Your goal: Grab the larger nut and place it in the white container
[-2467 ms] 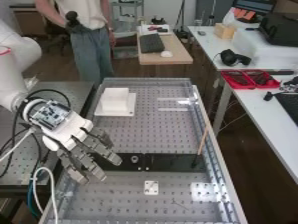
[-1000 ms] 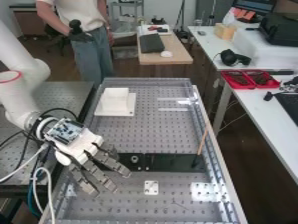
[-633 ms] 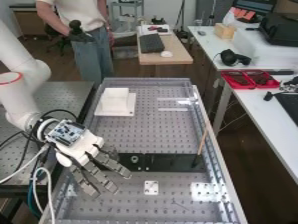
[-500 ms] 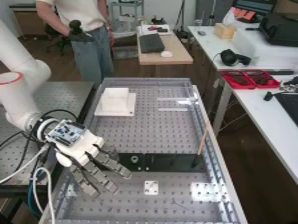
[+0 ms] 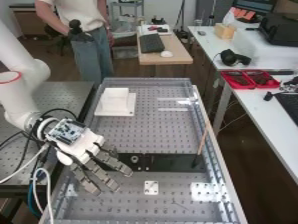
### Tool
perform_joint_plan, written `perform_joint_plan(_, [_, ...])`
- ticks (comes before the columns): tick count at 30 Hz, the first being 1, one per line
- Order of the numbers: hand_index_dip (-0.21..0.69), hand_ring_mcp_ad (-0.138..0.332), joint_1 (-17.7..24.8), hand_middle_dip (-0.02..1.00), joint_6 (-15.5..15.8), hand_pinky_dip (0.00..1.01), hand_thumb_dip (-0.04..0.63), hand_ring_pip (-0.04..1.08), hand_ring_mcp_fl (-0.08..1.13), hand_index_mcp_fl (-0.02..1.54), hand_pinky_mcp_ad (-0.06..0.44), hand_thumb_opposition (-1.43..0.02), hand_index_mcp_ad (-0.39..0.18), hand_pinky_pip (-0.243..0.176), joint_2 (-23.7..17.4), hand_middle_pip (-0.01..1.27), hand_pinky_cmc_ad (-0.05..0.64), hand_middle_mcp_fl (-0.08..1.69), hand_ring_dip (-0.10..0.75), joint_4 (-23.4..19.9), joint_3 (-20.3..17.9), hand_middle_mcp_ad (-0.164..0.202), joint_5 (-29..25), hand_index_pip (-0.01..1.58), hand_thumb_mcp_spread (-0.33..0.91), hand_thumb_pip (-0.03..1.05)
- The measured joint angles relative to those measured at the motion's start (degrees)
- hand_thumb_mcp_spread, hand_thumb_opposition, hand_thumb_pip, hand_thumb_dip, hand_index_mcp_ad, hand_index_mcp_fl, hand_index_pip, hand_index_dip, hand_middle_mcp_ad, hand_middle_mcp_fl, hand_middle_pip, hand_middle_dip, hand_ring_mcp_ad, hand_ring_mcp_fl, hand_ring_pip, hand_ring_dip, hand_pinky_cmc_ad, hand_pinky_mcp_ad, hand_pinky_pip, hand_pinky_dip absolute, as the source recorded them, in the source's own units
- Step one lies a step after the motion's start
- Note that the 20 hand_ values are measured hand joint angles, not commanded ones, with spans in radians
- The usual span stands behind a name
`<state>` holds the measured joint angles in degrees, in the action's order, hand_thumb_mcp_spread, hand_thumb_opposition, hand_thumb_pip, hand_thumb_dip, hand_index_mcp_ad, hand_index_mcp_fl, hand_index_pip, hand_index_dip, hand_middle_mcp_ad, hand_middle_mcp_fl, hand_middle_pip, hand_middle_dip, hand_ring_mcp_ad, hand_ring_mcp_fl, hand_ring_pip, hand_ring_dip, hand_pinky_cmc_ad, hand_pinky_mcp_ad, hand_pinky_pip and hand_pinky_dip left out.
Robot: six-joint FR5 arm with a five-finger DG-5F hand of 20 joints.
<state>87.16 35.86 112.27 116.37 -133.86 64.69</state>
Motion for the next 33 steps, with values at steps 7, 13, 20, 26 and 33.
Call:
perform_joint_plan(7, [0.077, 0.157, -0.04, 0.2, 0.16, 0.76, 0.206, 0.25, 0.0, 0.12, 0.309, -0.86, -0.168, -0.124, -0.21, 0.12, 0.316, 0.01, 0.077, 0.48, 0.02, 0.01, 0.48, 1.56, 0.34, 0.79])
perform_joint_plan(13, [0.079, 0.154, -0.47, 0.2, 0.07, 0.76, 0.206, 0.25, 0.0, 0.12, 0.312, -0.86, -0.168, -0.124, -0.03, 0.12, 0.316, 0.01, 0.077, 0.86, 0.32, 0.01, 1.05, 1.56, 0.34, 0.79])
perform_joint_plan(20, [0.089, 0.157, -0.86, 0.2, 0.12, 0.76, 0.206, 0.25, 0.0, 0.1, 0.309, -0.86, -0.168, -0.124, 0.1, 0.12, 0.316, 0.01, 0.077, 1.27, 0.66, 0.012, 1.85, 1.55, 0.34, 0.79])
perform_joint_plan(26, [0.089, 0.157, -1.1, 0.2, 0.34, 0.76, 0.206, 0.25, 0.0, 0.07, 0.309, -0.86, -0.168, -0.124, -0.06, 0.12, 0.316, 0.01, 0.077, 1.56, 0.82, 0.012, 2.18, 1.55, 0.34, 0.79])
perform_joint_plan(33, [0.087, 0.157, -1.27, 0.2, 0.55, 0.76, 0.206, 0.24, 0.0, 0.04, 0.312, -0.86, -0.168, -0.124, -0.4, 0.12, 0.316, 0.01, 0.077, 2.01, 0.77, 0.012, 2.78, 1.55, 0.34, 0.8])
